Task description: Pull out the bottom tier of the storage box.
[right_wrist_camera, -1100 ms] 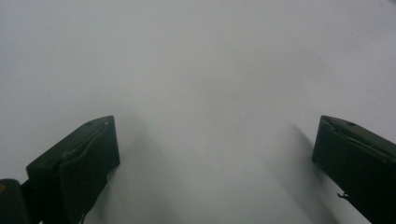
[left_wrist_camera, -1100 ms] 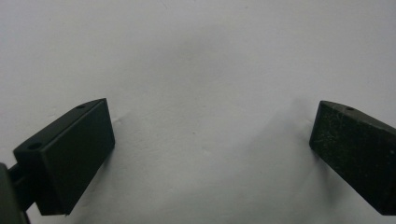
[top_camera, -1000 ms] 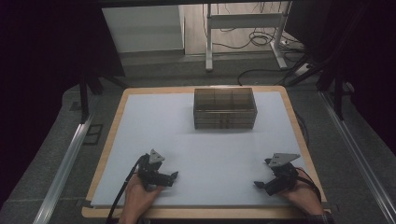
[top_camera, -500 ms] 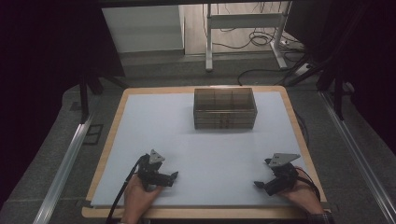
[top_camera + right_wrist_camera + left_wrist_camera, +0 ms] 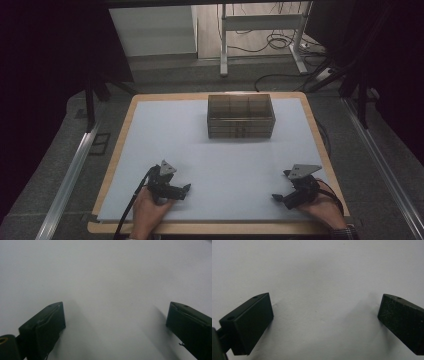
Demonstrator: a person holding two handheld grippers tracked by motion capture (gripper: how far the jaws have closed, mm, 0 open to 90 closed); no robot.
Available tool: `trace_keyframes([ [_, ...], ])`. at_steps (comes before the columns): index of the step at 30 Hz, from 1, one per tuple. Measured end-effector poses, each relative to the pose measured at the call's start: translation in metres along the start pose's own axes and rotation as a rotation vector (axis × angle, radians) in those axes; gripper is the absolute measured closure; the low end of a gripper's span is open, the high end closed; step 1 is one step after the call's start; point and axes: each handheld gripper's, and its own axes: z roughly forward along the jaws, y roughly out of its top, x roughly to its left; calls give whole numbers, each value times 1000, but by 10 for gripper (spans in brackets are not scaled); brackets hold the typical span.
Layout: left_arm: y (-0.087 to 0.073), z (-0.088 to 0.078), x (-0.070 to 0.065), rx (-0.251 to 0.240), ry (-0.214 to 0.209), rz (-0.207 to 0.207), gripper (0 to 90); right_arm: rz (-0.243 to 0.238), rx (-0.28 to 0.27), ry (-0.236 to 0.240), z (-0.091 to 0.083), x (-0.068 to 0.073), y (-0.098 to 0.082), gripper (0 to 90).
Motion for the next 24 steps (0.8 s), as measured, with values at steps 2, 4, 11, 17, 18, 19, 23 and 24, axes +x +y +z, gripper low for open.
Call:
trace_keyframes([
  [2, 0, 0, 0, 0, 0, 0, 0, -5, -2, 4, -1, 1, 0, 53],
  [4, 0, 0, 0, 0, 0, 0, 0, -9, 1, 8, -2, 1, 1, 79],
  [11, 0, 0, 0, 1, 0, 1, 0, -24, 9, -7, -5, 3, 7, 155],
  [17, 0, 0, 0, 0, 0, 0, 0, -31, 16, -20, -9, 2, 12, 190],
  [18, 0, 0, 0, 1, 0, 0, 0, -31, 19, -25, -10, 1, 13, 201],
  [19, 0, 0, 0, 1, 0, 0, 0, -37, 21, -29, -11, 1, 14, 213],
  [23, 0, 0, 0, 0, 0, 0, 0, -42, 23, -36, -12, 0, 16, 228],
  [24, 0, 0, 0, 0, 0, 0, 0, -41, 23, -41, -12, 0, 17, 234],
])
